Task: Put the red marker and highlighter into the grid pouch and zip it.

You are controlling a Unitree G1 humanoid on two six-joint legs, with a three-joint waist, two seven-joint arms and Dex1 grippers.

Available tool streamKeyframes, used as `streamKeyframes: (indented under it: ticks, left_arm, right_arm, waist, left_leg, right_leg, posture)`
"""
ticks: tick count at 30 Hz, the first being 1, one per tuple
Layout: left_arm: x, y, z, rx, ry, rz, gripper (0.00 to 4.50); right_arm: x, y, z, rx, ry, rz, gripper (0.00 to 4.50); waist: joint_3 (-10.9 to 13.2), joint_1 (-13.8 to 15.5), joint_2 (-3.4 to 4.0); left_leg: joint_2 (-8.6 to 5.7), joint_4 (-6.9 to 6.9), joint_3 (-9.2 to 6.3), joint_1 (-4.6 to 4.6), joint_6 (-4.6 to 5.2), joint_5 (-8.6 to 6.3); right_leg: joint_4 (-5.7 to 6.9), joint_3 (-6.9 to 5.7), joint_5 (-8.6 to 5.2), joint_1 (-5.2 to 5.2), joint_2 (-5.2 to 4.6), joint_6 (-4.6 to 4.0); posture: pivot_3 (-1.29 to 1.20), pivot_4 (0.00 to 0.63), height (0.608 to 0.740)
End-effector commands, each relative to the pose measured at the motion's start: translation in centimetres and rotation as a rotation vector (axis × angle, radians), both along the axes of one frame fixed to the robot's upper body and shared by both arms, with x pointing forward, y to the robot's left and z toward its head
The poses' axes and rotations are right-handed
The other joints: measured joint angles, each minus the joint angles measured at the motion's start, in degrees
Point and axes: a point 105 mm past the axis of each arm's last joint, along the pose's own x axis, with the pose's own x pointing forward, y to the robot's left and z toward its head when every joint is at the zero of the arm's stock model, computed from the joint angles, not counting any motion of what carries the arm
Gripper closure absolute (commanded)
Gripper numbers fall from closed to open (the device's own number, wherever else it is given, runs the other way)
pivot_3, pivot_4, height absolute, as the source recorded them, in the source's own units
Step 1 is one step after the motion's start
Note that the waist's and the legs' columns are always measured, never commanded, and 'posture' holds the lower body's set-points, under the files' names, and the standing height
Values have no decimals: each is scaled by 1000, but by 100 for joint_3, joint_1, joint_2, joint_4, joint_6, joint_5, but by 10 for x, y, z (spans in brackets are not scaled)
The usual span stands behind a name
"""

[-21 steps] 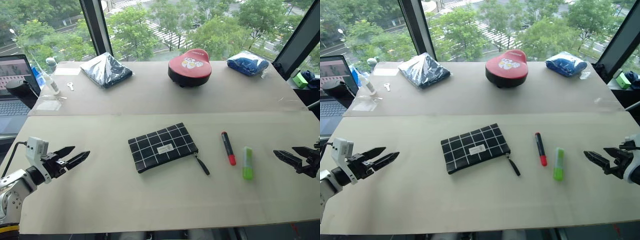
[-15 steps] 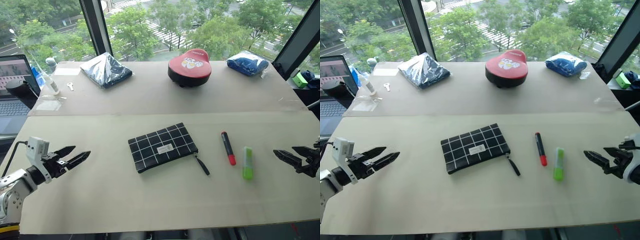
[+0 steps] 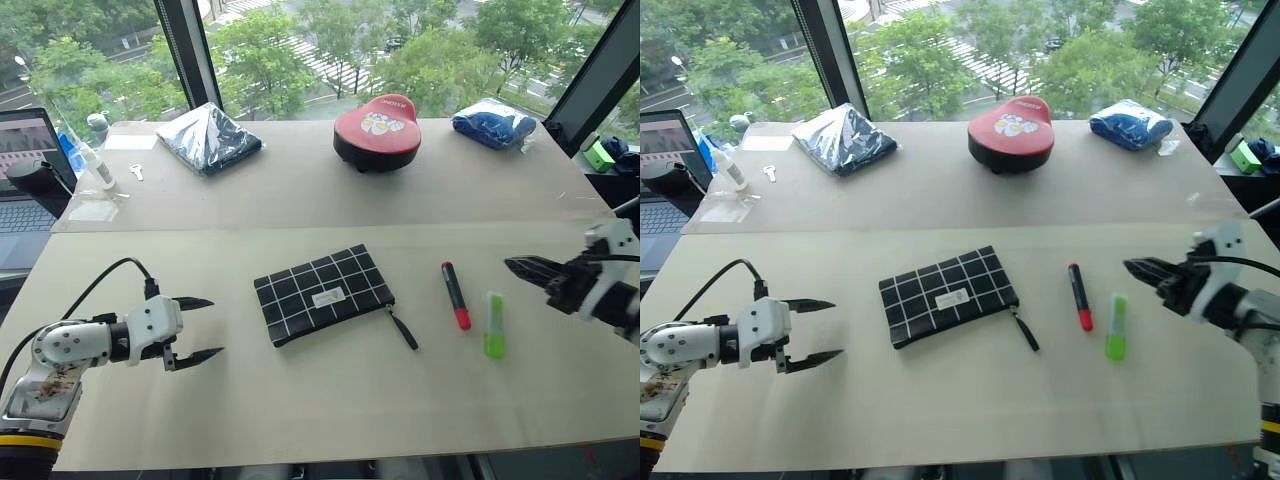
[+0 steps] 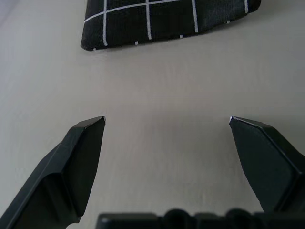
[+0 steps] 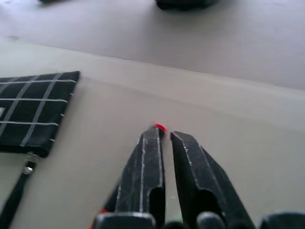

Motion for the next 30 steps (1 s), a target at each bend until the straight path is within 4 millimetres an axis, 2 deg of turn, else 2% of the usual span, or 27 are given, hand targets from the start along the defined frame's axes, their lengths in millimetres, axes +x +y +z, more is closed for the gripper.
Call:
streamKeyframes:
  ticks: [1,3,6,15,22,30]
  left_arm:
    - [2,-18,0,29,-82,-114,0]
    - [3,-29,0,39,-123,-171,0]
    - [7,-40,-1,42,-181,-223,0]
    - [13,-76,7,5,-277,-328,0]
    - [17,-87,14,-4,-279,-356,0]
    - [26,-93,19,41,-324,-351,0]
  right_arm:
    - [5,42,5,-30,-31,124,4468]
    - [12,58,-4,-98,-25,156,4468]
    - [9,83,-11,-145,-36,249,4468]
    - [10,107,-45,-230,0,303,4468]
    - [28,109,-71,-318,28,230,4468]
    - [21,105,-77,-370,46,266,4468]
  waist:
    - [0,7,0]
    - [0,17,0]
    - [0,30,0]
    - [-1,11,-1]
    - [-1,-18,-1]
    - [-1,2,-2]
  left_leg:
    - [-1,0,0,0,2,-1]
    - [-3,2,0,-2,9,2]
    - [-10,3,0,-5,26,9]
    - [-21,9,12,-4,29,12]
    - [-19,12,24,3,27,14]
    - [-19,15,23,14,27,14]
  right_leg:
    - [0,0,0,1,-1,0]
    - [-2,-3,1,1,0,2]
    - [-2,-8,2,0,-2,4]
    - [-1,-19,5,7,4,11]
    - [4,-17,5,9,13,12]
    - [2,-17,4,24,13,14]
  posture:
    - [0,150,740]
    - [0,150,740]
    - [0,150,740]
    - [0,150,740]
    - [0,150,740]
    - [0,150,740]
